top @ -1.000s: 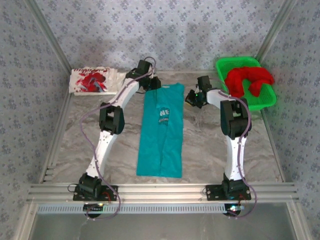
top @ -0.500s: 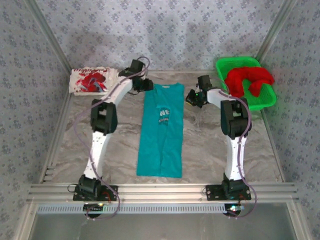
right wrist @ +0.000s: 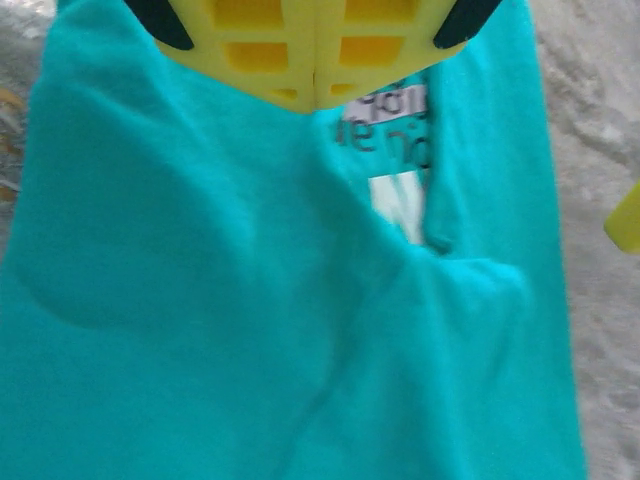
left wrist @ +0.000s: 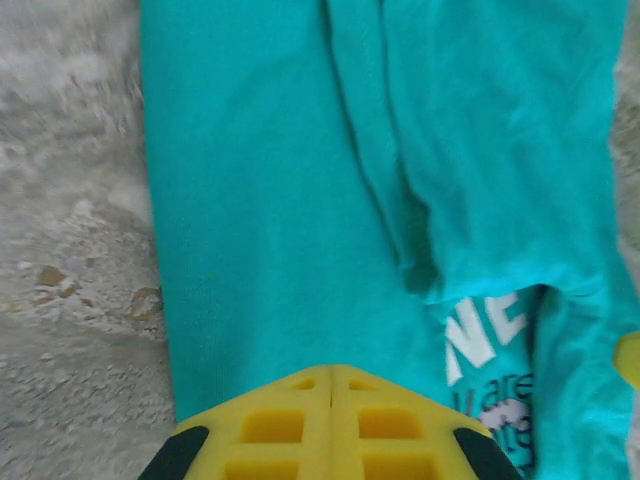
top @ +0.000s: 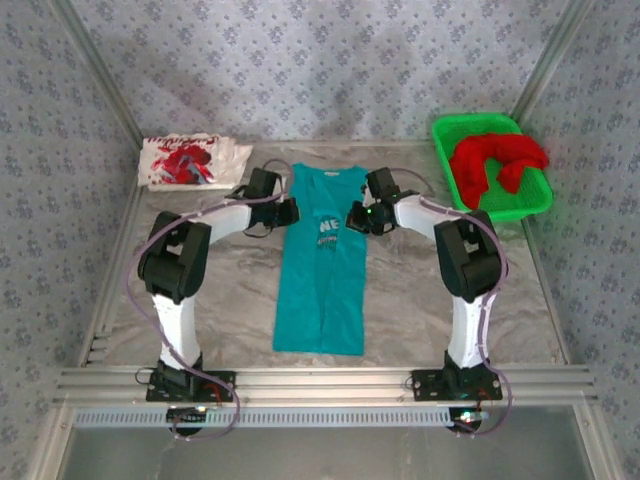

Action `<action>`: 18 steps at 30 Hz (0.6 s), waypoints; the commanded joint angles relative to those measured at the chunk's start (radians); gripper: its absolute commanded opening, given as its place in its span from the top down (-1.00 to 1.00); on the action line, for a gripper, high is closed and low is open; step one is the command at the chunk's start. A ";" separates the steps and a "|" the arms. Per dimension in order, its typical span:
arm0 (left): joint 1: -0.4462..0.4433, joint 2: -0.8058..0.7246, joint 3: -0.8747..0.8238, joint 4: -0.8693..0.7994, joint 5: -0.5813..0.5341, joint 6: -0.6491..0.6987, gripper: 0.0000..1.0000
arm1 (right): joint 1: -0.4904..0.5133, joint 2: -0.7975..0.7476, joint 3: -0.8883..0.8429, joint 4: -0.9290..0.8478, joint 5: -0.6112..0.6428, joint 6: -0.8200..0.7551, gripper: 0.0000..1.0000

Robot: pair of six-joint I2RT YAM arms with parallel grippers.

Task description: Fold and stack the t-shirts

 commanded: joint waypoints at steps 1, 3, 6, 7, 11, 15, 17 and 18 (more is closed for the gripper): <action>-0.003 0.058 0.079 0.020 -0.003 -0.019 1.00 | -0.020 0.075 0.072 -0.044 0.043 -0.003 1.00; -0.003 0.112 0.129 -0.012 -0.019 -0.022 1.00 | -0.032 0.121 0.121 -0.071 0.047 0.004 1.00; 0.001 0.191 0.212 -0.047 -0.046 -0.028 1.00 | -0.047 0.172 0.169 -0.055 0.060 0.015 1.00; 0.004 0.220 0.247 -0.059 -0.055 -0.035 1.00 | -0.052 0.193 0.197 -0.058 0.059 0.040 1.00; 0.028 0.347 0.397 -0.068 -0.010 -0.082 1.00 | -0.068 0.284 0.319 -0.071 0.052 0.065 1.00; 0.043 0.463 0.577 -0.113 0.002 -0.110 1.00 | -0.098 0.384 0.462 -0.094 0.048 0.075 1.00; 0.044 0.495 0.643 -0.142 -0.009 -0.105 1.00 | -0.115 0.426 0.533 -0.111 0.033 0.078 1.00; 0.044 0.512 0.697 -0.162 -0.016 -0.105 1.00 | -0.119 0.439 0.564 -0.116 0.035 0.078 1.00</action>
